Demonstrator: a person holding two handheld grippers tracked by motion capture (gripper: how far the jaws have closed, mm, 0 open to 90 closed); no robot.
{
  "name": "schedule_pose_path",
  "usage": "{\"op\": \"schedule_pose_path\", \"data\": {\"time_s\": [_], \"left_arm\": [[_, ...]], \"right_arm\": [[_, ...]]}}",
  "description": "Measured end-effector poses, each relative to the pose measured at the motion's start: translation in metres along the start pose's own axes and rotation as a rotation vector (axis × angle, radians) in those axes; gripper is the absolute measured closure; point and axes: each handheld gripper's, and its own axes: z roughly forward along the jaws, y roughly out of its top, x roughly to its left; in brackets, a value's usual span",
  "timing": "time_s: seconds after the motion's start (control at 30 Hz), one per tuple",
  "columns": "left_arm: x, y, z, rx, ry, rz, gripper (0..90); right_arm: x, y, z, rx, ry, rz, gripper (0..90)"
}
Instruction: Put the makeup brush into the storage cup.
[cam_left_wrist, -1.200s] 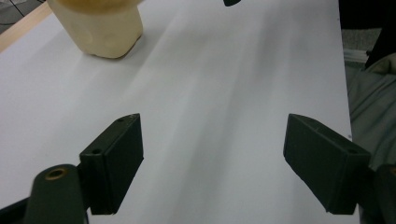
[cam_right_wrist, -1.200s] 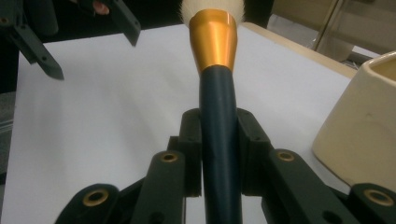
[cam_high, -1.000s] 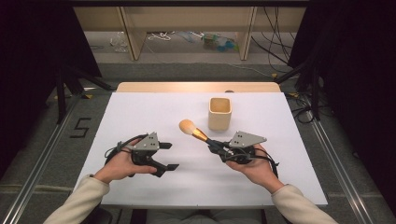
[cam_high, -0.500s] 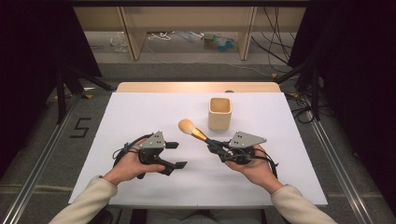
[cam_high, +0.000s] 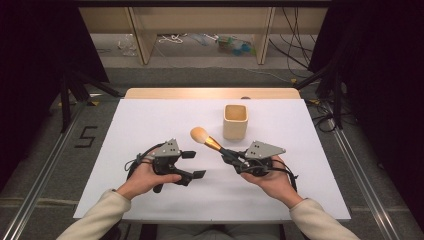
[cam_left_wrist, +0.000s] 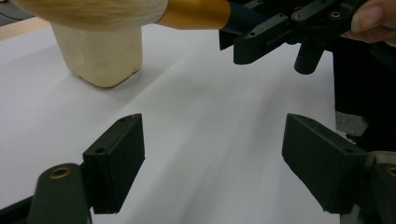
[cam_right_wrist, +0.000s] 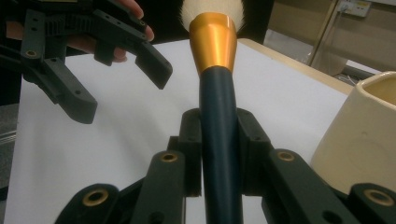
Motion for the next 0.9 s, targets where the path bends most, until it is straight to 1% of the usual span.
{"op": "schedule_pose_path", "data": {"time_s": [0.03,0.07,0.1,0.13,0.17,0.2,0.27,0.33,0.37,0.43,0.5,0.57,0.6,0.63,0.7,0.73,0.8,0.83,0.9], "left_arm": [[0.001,0.001,0.000,-0.004,-0.003,0.011,21.1],[0.001,0.001,0.000,-0.011,-0.001,0.006,21.1],[0.000,0.001,0.001,-0.016,0.001,-0.020,21.1],[0.002,0.002,0.001,-0.025,-0.001,-0.007,21.1],[0.002,0.003,0.002,-0.033,0.000,-0.017,21.2],[0.002,0.003,0.002,-0.039,0.004,-0.041,21.4],[0.003,0.004,0.003,-0.043,-0.003,-0.030,21.5],[0.003,0.004,0.004,-0.049,0.006,-0.030,21.4],[0.003,0.005,0.004,-0.056,-0.003,-0.039,21.4],[0.001,0.006,0.005,-0.072,0.008,-0.070,21.5],[0.002,0.009,0.005,-0.084,0.001,-0.062,21.7],[0.001,0.010,0.006,-0.096,-0.002,-0.084,21.9],[0.001,0.010,0.007,-0.096,-0.003,-0.075,21.9],[0.001,0.011,0.008,-0.097,-0.002,-0.076,22.0],[-0.001,0.011,0.009,-0.100,-0.004,-0.092,22.2],[-0.001,0.011,0.010,-0.098,-0.006,-0.089,22.2],[0.000,0.011,0.012,-0.102,-0.002,-0.091,22.2],[0.000,0.011,0.012,-0.106,-0.004,-0.105,22.2],[0.001,0.011,0.013,-0.115,-0.004,-0.110,22.4]], "right_arm": [[0.000,0.000,0.000,-0.001,0.000,0.001,75.8],[0.000,0.000,-0.001,0.008,0.008,-0.003,75.8],[0.000,0.000,0.000,0.001,0.003,-0.005,75.8],[0.001,0.000,0.000,0.002,0.001,-0.006,75.8],[0.001,0.000,0.000,0.002,0.003,-0.006,75.8],[0.001,0.000,0.000,-0.001,0.001,-0.005,75.8],[0.001,0.001,-0.001,0.005,0.006,-0.006,75.8],[0.000,0.001,-0.001,0.004,0.006,-0.004,75.8],[0.000,0.001,-0.001,-0.007,-0.001,-0.005,75.8],[0.000,0.000,0.000,-0.012,-0.006,-0.008,75.7],[0.000,0.001,-0.001,-0.005,-0.003,-0.010,75.7],[0.000,0.001,-0.001,-0.003,-0.002,-0.013,75.8],[0.001,0.001,-0.001,-0.002,0.000,-0.007,75.8],[0.001,0.001,-0.001,-0.004,0.001,-0.007,75.8],[0.001,0.001,-0.001,0.000,0.001,-0.003,75.8],[0.001,0.001,-0.001,-0.012,-0.008,-0.004,75.8],[0.000,0.001,-0.001,-0.004,-0.004,-0.007,75.7],[0.000,0.001,-0.001,-0.001,-0.001,-0.007,75.8],[0.000,0.001,-0.001,-0.001,-0.001,-0.008,75.8]]}}
